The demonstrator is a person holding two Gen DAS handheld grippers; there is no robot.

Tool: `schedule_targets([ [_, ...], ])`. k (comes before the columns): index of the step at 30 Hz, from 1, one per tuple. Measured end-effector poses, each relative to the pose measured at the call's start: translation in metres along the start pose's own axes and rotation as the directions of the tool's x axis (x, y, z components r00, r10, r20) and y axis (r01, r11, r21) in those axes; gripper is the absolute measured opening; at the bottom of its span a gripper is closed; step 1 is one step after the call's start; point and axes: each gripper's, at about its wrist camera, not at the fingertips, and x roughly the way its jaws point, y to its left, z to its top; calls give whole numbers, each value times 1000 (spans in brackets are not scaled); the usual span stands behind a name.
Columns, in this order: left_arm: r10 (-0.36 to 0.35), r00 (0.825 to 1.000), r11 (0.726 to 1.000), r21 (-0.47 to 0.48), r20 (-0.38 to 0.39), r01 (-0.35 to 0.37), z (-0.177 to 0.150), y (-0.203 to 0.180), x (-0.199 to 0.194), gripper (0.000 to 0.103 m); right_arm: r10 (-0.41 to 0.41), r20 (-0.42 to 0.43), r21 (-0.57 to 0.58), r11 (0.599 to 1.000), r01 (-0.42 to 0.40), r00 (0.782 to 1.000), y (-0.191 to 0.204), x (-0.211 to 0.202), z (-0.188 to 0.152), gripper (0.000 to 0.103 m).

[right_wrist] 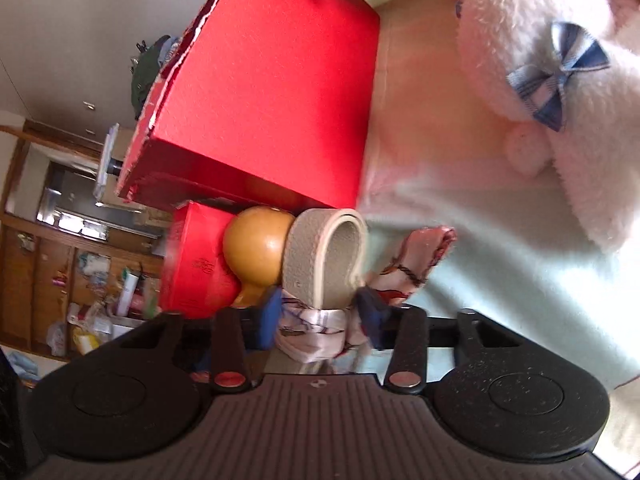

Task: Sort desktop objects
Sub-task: 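Lift the strap bundle with the right gripper and carry it over the red box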

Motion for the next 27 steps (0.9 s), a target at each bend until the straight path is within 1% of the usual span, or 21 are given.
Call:
schedule_targets([
  [2, -3, 1000, 1000, 24, 13, 2, 1, -5, -3, 53, 19, 0, 41, 999, -19, 1000, -9, -2, -1, 36],
  [3, -5, 1000, 999, 38, 17, 4, 1, -7, -4, 50, 22, 5, 55, 998, -22, 1000, -13, -5, -2, 35],
  [6, -26, 999, 997, 73, 31, 23, 2, -13, -8, 43, -12, 29, 58, 998, 10, 1000, -18, -21, -8, 33],
  [10, -81, 995, 993, 94, 59, 75, 6, -13, -20, 39, -43, 58, 67, 997, 39, 997, -25, -51, -13, 28],
  [14, -145, 983, 985, 106, 116, 133, 19, -27, -44, 39, -61, 145, 58, 997, 53, 988, -15, -79, -13, 26],
  [16, -164, 974, 982, 116, 154, 147, 31, -31, -57, 39, -70, 192, 44, 997, 62, 979, -10, -95, -10, 26],
  [20, -182, 952, 980, 119, 248, 156, 57, -18, -80, 39, -78, 288, -24, 996, 89, 954, 17, -116, 3, 25],
  [23, -192, 929, 981, 104, 316, 167, 82, 6, -97, 39, -70, 358, -97, 989, 112, 931, 46, -128, 20, 24],
  [27, -198, 903, 980, 95, 381, 175, 114, 48, -114, 39, -35, 420, -179, 977, 121, 907, 90, -131, 55, 22],
])
